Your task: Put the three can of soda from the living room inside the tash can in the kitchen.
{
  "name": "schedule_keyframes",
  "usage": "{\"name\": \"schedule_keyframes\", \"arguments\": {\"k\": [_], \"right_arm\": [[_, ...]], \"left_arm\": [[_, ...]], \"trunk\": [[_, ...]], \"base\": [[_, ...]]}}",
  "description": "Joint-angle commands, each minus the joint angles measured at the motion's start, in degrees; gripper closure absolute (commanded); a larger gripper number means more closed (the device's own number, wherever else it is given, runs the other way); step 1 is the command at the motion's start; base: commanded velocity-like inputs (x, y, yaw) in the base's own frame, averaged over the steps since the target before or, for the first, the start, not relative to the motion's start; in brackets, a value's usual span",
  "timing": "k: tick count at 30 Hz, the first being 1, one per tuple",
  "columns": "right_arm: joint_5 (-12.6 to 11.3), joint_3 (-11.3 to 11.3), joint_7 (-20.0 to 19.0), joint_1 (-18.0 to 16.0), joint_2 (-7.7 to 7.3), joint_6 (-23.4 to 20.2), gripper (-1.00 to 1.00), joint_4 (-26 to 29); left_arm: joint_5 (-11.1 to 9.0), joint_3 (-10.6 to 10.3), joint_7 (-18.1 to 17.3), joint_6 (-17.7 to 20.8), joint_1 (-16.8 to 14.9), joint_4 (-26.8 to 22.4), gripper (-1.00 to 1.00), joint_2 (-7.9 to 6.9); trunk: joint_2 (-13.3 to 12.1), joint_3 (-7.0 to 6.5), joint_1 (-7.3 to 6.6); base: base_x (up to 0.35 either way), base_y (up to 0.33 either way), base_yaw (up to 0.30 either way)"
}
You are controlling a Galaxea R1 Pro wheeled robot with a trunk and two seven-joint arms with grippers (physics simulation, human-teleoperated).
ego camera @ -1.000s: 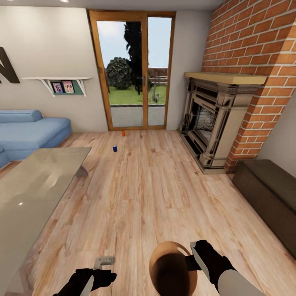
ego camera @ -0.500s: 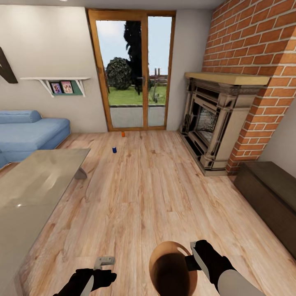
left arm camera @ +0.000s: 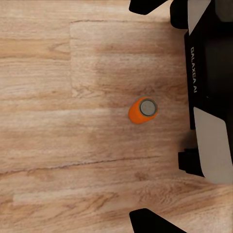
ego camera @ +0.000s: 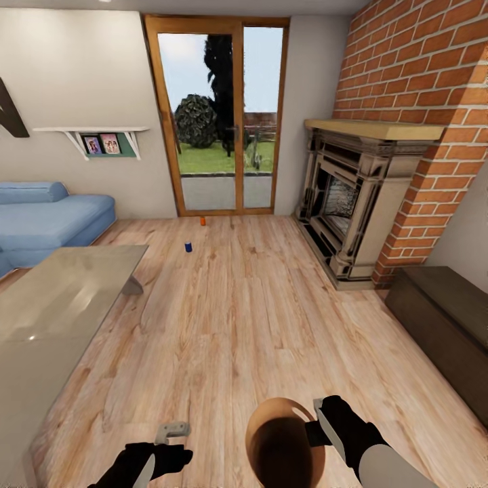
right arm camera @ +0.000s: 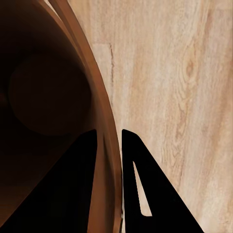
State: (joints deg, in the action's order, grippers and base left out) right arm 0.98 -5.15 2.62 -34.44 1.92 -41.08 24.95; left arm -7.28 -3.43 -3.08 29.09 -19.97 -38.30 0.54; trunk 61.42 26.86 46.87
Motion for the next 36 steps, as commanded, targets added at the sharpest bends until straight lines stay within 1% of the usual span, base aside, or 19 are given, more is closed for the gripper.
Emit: {"name": "schedule_keyframes", "arguments": {"k": [1,14,24,32,36], "right_arm": [[-0.56,0.06,-0.25,-0.02,0.01,0.03,1.00,0.01],[-0.56,0.06,-0.25,-0.02,0.01,0.03,1.00,0.01],[-0.54,0.06,-0.25,-0.02,0.01,0.03,1.00,0.01],[-0.54,0.06,-0.25,-0.02,-0.03,0.05,1.00,0.01],[-0.54,0.10,-0.25,0.00,-0.13,1.55,1.00,-0.06]], "left_arm": [[0.01,0.00,0.00,0.00,0.00,0.00,-1.00,0.02],[0.08,0.00,0.00,-0.30,0.02,0.00,-1.00,0.07],[0.15,0.00,0.03,-0.54,0.02,0.05,-1.00,0.14],[0.13,0.00,0.01,-0.84,0.02,0.06,-1.00,0.16],[0.13,0.00,0.02,-0.87,0.02,0.06,-1.00,0.16]], "trunk": [[0.00,0.00,0.00],[0.00,0.00,0.00],[0.00,0.00,0.00],[0.00,0.00,0.00],[0.00,0.00,0.00]], "base": [[-0.111,-0.103,0.000],[-0.059,-0.063,0.000],[-0.175,-0.098,0.000],[-0.037,-0.019,0.000],[-0.005,-0.003,0.000]]}}
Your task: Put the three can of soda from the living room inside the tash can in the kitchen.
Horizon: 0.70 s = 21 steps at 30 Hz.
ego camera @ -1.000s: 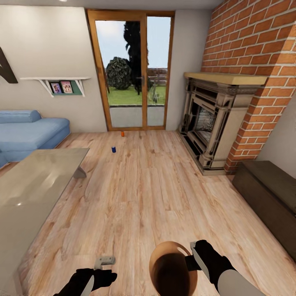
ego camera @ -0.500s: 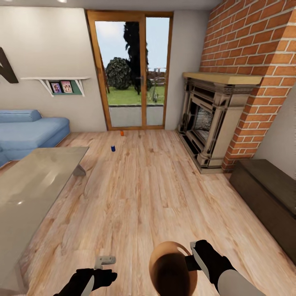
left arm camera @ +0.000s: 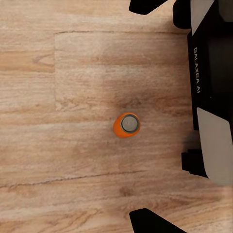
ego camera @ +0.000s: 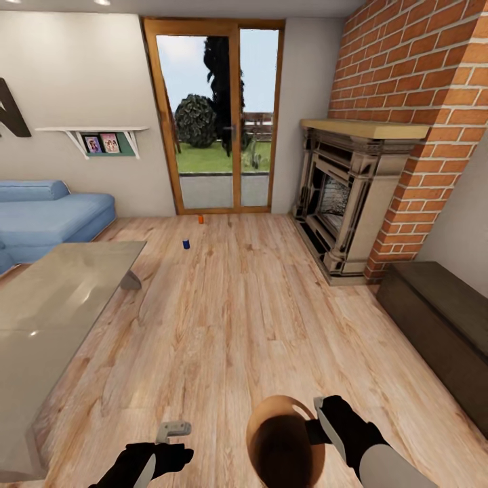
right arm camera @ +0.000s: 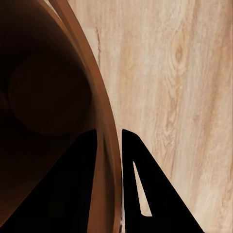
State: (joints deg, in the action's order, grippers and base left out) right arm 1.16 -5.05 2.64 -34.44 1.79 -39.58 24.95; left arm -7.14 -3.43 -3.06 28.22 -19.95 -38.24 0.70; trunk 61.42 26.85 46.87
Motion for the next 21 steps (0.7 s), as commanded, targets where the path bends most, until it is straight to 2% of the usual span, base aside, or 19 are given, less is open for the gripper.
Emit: {"name": "schedule_keyframes", "arguments": {"k": [1,21], "right_arm": [[-0.72,-0.01,-0.26,0.02,0.00,0.40,1.00,-0.06],[-0.61,0.03,-0.10,0.42,-0.10,1.97,1.00,-0.04]], "left_arm": [[0.00,0.00,0.00,0.00,0.00,0.00,-1.00,0.00],[0.02,0.00,-0.01,-0.35,0.00,0.01,-1.00,0.00]], "trunk": [[0.00,0.00,0.00],[0.00,0.00,0.00]], "base": [[-0.002,-0.001,0.000],[0.000,0.000,0.000]]}}
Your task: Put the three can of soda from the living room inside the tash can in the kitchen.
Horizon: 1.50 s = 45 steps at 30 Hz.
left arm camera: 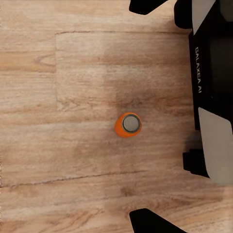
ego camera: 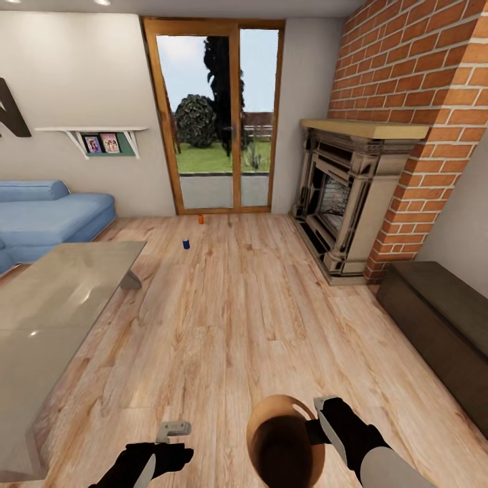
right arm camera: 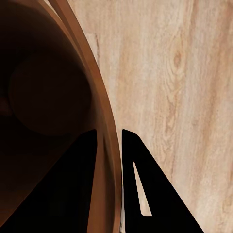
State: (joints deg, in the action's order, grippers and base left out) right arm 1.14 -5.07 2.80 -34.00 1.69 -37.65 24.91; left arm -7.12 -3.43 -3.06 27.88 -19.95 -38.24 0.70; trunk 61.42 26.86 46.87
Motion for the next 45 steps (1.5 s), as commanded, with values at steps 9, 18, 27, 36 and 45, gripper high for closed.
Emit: {"name": "schedule_keyframes", "arguments": {"k": [9,18,27,36,45], "right_arm": [[-0.69,0.15,-0.20,0.13,-0.09,7.13,1.00,-1.14],[-0.79,0.18,-0.18,0.16,0.03,8.33,1.00,-1.43],[-0.79,0.25,-0.17,0.17,-0.01,8.45,1.00,-1.29],[-1.20,0.57,-0.12,0.17,-0.17,8.54,1.00,-1.33],[-1.32,0.90,-0.08,0.17,-0.49,8.30,1.00,-1.76]], "left_arm": [[0.00,-0.02,0.00,-0.02,0.00,0.00,-1.00,0.00],[0.00,-0.07,0.02,-0.02,0.00,0.00,-1.00,0.00],[0.00,-0.08,0.00,-0.02,0.00,0.00,-1.00,0.00],[0.02,-0.08,-0.01,-0.02,0.00,0.00,-1.00,0.00],[0.01,-0.04,-0.01,0.03,0.00,0.01,-1.00,0.00]], "trunk": [[0.00,0.00,0.00],[0.00,0.00,0.00],[0.00,0.00,0.00],[0.00,0.00,0.00],[0.00,0.00,0.00]], "base": [[0.000,0.000,0.000],[0.000,0.000,0.000],[0.000,0.000,0.000],[0.000,0.000,0.000],[0.000,0.000,0.000]]}}
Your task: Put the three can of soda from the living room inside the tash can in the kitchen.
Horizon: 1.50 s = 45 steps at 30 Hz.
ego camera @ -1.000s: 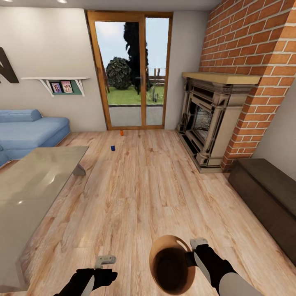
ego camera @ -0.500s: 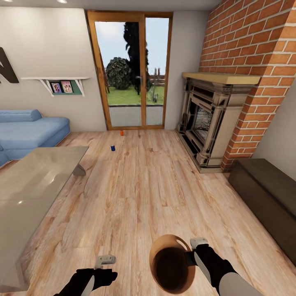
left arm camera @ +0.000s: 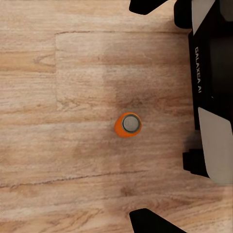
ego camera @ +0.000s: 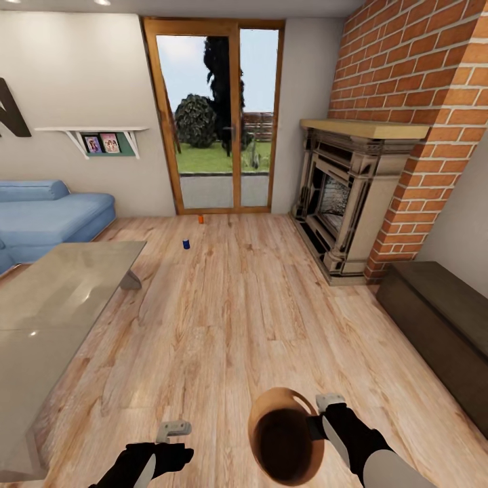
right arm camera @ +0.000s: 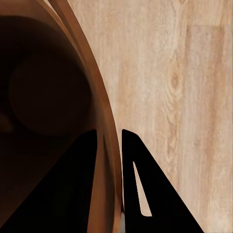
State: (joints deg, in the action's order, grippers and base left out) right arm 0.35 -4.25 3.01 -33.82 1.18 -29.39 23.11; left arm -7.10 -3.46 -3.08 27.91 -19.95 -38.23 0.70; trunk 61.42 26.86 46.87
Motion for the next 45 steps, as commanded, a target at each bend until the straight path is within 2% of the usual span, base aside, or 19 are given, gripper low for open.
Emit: {"name": "schedule_keyframes", "arguments": {"k": [1,10,26,27,32,33,35,39,41,45], "right_arm": [[-0.53,0.05,-0.30,-0.02,0.02,0.04,1.00,-0.01],[-0.49,-0.09,-0.24,-0.02,0.04,0.55,1.00,-1.67],[-0.46,0.11,-0.27,-0.02,0.11,-0.19,1.00,-1.12],[-0.46,0.09,-0.25,-0.04,0.17,-0.91,1.00,-1.03],[-0.50,0.11,-0.25,-1.96,0.20,-12.45,1.00,0.29],[-0.51,0.16,-0.26,-3.15,0.21,-16.62,1.00,2.18],[-0.50,0.17,-0.27,-3.95,0.28,-20.11,1.00,4.52],[-0.44,0.19,-0.23,-4.90,0.26,-25.68,1.00,9.03],[-0.40,0.20,-0.22,-5.41,0.07,-28.73,1.00,11.69],[-0.37,0.20,-0.22,-6.03,-0.05,-30.61,1.00,13.56]], "left_arm": [[-0.02,0.01,0.00,0.00,0.00,0.00,-1.00,0.00],[-0.29,0.03,-0.03,0.17,0.00,0.00,-1.00,0.00],[-0.19,0.35,0.00,1.10,0.00,0.00,-1.00,0.00],[-0.18,0.39,0.00,1.12,0.00,0.00,-1.00,0.00],[-0.14,0.63,0.06,2.14,0.00,0.00,-1.00,0.00],[-0.14,0.67,0.07,2.93,0.00,0.00,-1.00,0.02],[-0.13,0.69,0.13,3.61,0.00,0.03,-1.00,0.03],[-0.16,0.76,1.08,4.37,-0.04,0.57,-1.00,0.06],[-0.27,0.78,2.27,4.65,-0.06,2.39,-1.00,0.11],[-0.52,0.75,3.41,4.75,-0.12,6.20,-1.00,0.18]], "trunk": [[0.00,-0.01,0.00],[0.00,-0.01,0.00],[0.00,-0.01,0.00],[0.00,-0.01,0.00],[0.00,-0.01,0.00],[0.00,-0.01,0.00],[0.00,-0.01,0.00],[0.00,-0.01,0.00],[0.00,-0.01,0.00],[0.00,-0.01,0.00]], "base": [[0.000,0.000,0.000],[0.000,0.000,0.000],[0.000,0.000,0.000],[0.000,0.000,0.000],[0.000,0.000,0.000],[0.000,0.000,0.000],[0.000,0.000,0.000],[0.000,0.000,0.000],[0.000,0.000,0.000],[0.000,0.000,0.000]]}}
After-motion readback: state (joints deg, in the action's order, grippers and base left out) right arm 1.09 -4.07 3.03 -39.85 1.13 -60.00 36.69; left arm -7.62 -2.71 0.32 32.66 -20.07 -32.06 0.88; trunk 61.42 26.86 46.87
